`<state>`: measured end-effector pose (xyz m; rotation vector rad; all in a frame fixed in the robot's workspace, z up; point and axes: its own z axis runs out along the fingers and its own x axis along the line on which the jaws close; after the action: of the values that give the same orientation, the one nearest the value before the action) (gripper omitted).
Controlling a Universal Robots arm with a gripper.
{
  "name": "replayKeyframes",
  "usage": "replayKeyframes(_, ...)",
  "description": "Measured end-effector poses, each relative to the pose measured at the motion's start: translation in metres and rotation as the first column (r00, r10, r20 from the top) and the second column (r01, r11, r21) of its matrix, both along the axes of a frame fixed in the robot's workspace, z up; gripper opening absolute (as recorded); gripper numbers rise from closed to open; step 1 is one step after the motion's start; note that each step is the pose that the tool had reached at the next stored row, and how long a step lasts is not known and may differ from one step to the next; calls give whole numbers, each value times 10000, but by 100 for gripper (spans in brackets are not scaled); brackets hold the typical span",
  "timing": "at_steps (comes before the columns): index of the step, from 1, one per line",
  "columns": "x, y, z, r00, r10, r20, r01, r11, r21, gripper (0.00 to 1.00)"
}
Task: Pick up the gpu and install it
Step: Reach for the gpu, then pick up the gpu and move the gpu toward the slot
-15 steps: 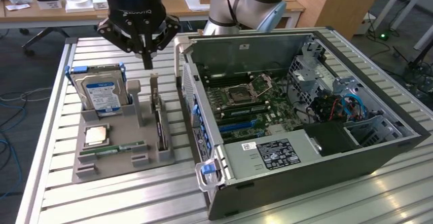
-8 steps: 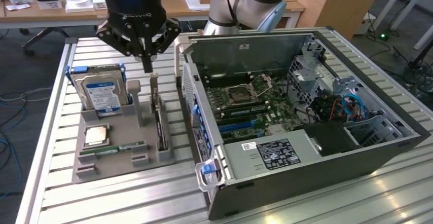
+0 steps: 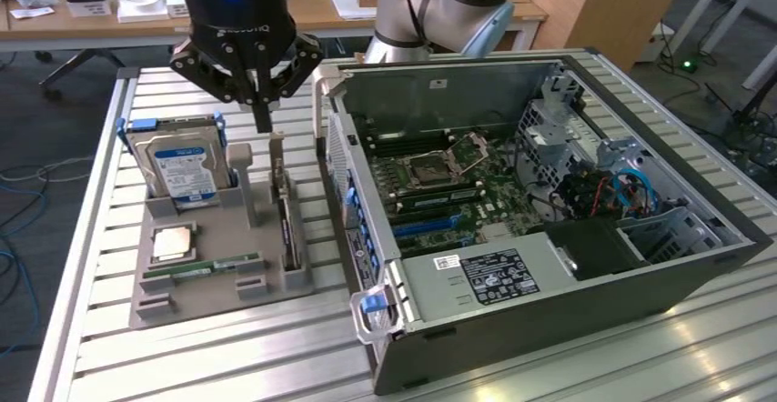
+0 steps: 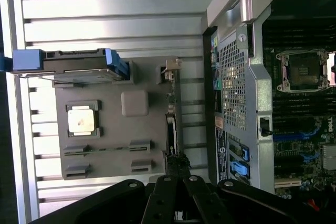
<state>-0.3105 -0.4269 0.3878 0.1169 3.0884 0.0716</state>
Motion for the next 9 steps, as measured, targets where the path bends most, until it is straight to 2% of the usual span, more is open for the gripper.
replayKeyframes(9, 0, -1, 0, 10000, 0, 0, 0, 10000, 1, 11)
